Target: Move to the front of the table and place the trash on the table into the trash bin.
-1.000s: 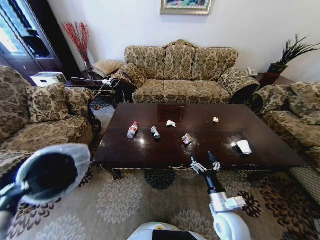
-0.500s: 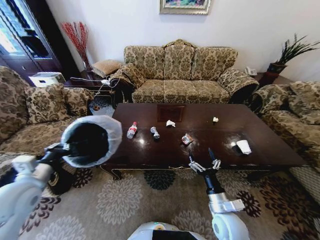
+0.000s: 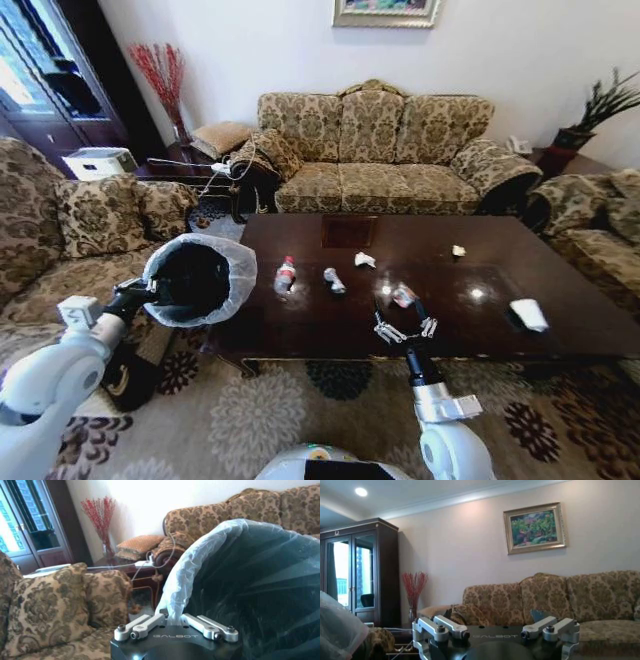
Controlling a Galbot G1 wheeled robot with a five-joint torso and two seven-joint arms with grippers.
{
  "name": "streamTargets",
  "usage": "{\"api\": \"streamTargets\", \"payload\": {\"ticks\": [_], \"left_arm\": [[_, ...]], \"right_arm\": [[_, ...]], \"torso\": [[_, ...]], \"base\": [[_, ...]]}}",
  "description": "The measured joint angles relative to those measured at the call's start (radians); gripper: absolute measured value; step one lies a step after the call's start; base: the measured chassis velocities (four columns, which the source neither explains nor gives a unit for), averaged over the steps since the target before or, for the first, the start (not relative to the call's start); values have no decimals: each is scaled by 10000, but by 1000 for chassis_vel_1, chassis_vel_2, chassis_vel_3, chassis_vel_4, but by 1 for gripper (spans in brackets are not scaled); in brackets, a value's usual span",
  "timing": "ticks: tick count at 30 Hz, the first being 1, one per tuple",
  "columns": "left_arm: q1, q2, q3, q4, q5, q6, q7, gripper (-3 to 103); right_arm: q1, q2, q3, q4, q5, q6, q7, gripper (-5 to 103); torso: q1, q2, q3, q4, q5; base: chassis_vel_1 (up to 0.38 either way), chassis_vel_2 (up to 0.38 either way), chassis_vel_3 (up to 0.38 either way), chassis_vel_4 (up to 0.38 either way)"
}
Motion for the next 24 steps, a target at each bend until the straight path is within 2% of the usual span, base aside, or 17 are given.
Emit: {"api": "streamTargets", "payload": {"ticks": [4,8,11,13,16,24], "left_arm": [[5,-2,-12,1,0,-1,0,0],[13,-13,-13,4,0,0,3,0],[18,-20,-26,4,3,-2,5,0],[18,-22,-27,4,3,-4,6,0],[23,-26,-27,11,8,-4,4,0],[29,-35,-31,9,11,-9,16,0]], "right_arm": [[0,3,-1,-3,-1,0,4,100],[-2,2,-2,-4,-1,0,7,100],[-2,3,0,-4,-1,0,12,100],[-1,3,-1,-5,-1,0,12,100],[0,5,-1,-4,-1,0,13,100],[-6,1,6,-4,-1,0,13,100]], "torso": [[-6,1,-3,0,7],[-8,2,-3,0,-2],[-8,4,-3,2,15],[-6,3,-3,0,3],[3,1,0,-1,-10],[-10,4,-4,0,13]], "base": [[147,337,-144,-335],[124,285,-126,-264],[129,302,-135,-302],[70,236,-131,-212],[52,138,-70,-164],[12,4,0,-4]]}}
